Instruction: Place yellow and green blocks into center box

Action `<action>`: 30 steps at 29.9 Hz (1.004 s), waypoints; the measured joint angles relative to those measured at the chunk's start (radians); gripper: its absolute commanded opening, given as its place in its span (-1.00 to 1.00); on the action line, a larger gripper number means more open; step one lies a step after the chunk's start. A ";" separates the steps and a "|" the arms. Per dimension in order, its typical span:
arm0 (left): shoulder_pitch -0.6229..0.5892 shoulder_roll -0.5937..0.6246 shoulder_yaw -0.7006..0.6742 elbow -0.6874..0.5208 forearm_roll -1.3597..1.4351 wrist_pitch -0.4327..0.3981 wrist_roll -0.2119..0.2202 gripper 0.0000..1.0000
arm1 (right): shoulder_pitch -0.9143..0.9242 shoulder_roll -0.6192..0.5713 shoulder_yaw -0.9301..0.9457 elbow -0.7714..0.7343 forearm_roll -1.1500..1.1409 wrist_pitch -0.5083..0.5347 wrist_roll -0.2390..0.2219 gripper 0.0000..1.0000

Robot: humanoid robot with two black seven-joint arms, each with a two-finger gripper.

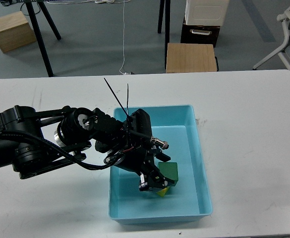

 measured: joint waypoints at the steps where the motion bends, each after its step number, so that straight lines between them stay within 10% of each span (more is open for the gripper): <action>1: 0.000 0.000 0.000 0.000 0.000 0.000 0.000 0.64 | 0.000 0.000 0.000 0.000 0.000 0.000 0.000 0.95; 17: -0.012 0.103 -0.231 -0.040 -0.032 0.000 0.000 0.94 | 0.069 -0.004 -0.008 0.012 -0.011 0.004 0.000 0.99; 30: 0.118 0.186 -0.423 -0.046 -0.759 0.000 0.000 0.99 | 0.328 0.042 -0.027 0.025 -0.004 0.048 0.000 0.99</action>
